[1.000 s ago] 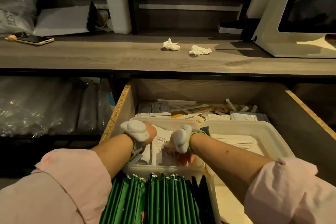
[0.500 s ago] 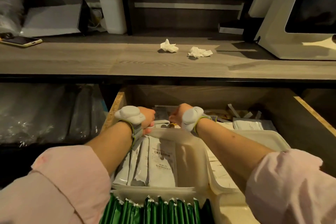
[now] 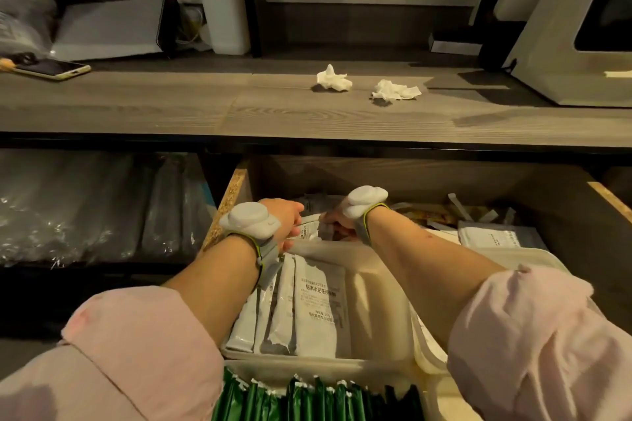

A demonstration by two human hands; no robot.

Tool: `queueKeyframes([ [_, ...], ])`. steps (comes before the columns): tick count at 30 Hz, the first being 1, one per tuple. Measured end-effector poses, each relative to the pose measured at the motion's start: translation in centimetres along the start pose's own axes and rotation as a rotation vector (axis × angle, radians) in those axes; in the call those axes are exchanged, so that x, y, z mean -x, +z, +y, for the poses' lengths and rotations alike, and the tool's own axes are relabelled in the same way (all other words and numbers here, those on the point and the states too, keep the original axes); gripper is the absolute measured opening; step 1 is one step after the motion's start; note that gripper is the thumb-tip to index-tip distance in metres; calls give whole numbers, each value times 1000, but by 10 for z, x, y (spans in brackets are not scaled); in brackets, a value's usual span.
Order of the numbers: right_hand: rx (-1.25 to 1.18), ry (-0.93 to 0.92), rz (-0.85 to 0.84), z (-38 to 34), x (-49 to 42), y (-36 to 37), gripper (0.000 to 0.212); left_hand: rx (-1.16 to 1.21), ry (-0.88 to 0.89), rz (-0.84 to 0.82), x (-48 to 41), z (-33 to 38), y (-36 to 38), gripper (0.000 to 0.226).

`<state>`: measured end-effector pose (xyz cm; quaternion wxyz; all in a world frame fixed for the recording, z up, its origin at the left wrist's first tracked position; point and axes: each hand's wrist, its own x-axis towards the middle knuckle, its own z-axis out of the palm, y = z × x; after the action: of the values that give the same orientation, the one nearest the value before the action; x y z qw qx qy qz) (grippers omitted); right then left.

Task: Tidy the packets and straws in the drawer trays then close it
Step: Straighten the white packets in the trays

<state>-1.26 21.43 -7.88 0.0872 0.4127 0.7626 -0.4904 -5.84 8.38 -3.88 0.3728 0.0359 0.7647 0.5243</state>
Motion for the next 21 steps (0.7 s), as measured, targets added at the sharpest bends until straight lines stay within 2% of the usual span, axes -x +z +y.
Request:
queueKeyframes([
  [3,-211,-17,63,-7,21,-10,37,-31,-26,-59,4,0,-4,27],
  [6,-590,-35,101,-9,45,-27,20,-44,-91,-104,17,3,-4,14],
  [8,-750,-36,104,-9,59,-33,10,-24,-164,-242,23,-2,-5,38],
  [10,-851,-72,108,-6,77,-35,9,130,-214,-374,26,-6,0,69],
  [11,-877,-91,90,-4,87,-33,9,222,-206,-397,26,-8,4,75],
  [13,-857,-110,50,3,105,-27,14,373,-119,-384,24,-8,13,76],
  [16,-674,-117,33,19,130,-15,9,484,-20,-291,24,-5,19,57],
  [18,-549,-116,54,31,142,-8,11,447,-9,-266,26,-7,17,43],
  [19,-496,-121,73,37,146,-5,18,387,-4,-271,25,-10,16,41],
  [21,-345,-139,75,43,152,1,16,280,2,-265,21,-19,17,46],
])
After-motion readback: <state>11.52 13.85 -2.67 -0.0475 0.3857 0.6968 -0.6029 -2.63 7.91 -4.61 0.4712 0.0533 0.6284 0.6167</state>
